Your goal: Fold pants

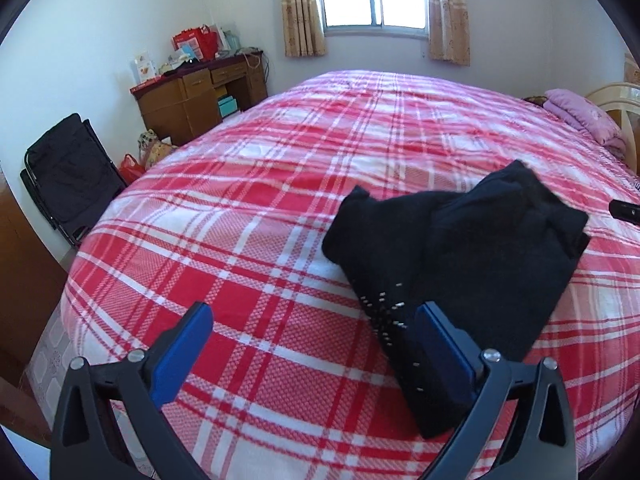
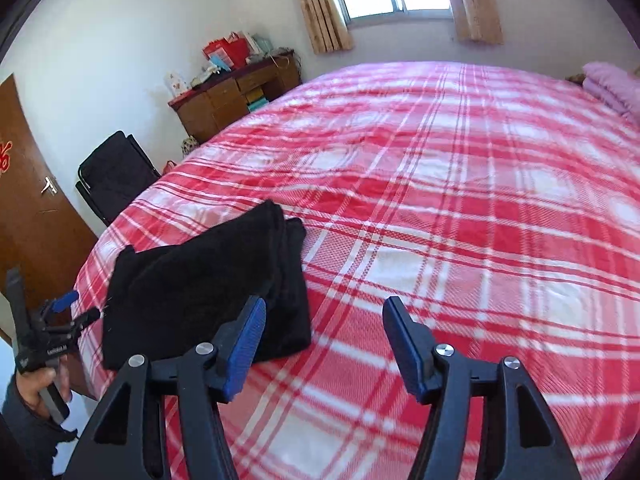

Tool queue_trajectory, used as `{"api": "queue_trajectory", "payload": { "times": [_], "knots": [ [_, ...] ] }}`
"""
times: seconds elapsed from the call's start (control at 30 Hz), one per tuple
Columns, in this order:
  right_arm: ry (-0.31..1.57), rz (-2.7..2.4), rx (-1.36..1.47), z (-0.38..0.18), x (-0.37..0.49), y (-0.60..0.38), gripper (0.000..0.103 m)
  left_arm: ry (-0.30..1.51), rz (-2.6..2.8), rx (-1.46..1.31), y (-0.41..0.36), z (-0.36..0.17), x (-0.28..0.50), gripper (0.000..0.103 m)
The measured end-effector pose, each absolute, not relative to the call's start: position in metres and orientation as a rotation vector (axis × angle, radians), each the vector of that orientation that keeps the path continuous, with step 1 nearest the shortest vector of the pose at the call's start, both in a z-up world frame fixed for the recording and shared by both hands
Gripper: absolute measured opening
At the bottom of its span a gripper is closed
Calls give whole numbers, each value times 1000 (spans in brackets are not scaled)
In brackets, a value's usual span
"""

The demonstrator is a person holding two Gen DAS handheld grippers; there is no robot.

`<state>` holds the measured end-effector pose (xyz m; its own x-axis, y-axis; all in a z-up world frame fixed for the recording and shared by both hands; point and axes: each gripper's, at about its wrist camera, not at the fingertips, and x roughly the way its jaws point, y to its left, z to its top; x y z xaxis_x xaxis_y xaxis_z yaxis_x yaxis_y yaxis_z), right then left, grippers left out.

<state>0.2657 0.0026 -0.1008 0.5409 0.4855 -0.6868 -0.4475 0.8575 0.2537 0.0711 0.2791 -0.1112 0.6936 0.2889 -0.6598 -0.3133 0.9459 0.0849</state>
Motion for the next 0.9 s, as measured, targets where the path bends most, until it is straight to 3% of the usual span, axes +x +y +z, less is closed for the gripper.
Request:
{"api": "queue_trajectory", "payload": {
  "times": [0.33,0.9],
  "knots": [
    [627,589,-26,-23,196,2,69,583,238,-1,222,-50,48,103],
    [462,603,-136,33,143,-1,70,456,194,-5,187,0,32,103]
  ]
}}
